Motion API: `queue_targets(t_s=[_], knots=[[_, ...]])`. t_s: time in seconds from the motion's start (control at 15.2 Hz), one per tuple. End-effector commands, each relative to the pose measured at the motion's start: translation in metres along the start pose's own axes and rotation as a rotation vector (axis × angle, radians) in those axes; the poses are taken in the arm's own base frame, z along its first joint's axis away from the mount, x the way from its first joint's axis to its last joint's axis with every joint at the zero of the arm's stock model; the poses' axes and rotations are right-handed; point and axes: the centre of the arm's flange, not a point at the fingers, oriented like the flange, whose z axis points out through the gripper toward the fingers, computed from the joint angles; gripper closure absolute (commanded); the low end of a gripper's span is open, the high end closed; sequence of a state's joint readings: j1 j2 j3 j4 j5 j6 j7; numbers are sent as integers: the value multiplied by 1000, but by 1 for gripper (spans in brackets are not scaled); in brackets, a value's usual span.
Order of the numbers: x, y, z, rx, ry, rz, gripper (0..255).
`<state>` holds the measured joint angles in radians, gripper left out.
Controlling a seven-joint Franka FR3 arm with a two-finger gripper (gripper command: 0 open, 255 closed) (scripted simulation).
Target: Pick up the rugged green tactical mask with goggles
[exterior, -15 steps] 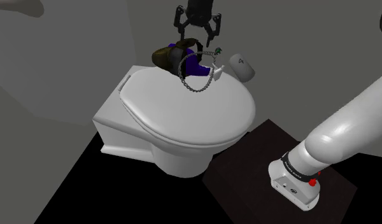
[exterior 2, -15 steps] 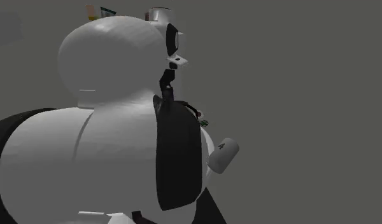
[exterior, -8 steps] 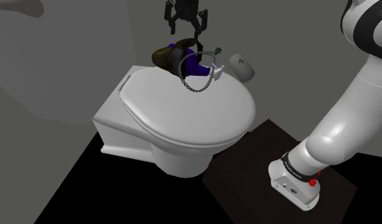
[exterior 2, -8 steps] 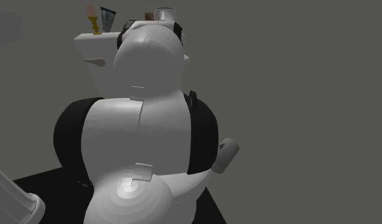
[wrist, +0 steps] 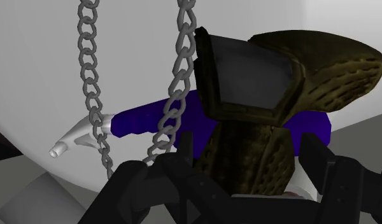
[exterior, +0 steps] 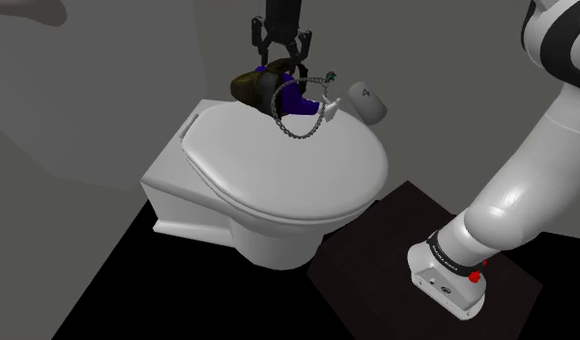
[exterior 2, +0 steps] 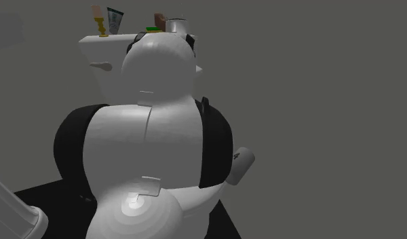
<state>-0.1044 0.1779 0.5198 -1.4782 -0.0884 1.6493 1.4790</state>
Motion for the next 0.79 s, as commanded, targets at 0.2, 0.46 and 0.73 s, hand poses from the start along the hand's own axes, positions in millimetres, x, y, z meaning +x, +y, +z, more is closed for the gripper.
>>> queue_targets(t_s=[0.2, 0.46, 0.73], knots=[[0, 0, 2, -2, -1, 0, 255], [-1, 0, 2, -2, -1, 0, 255], [-1, 0, -19, -2, -1, 0, 255]])
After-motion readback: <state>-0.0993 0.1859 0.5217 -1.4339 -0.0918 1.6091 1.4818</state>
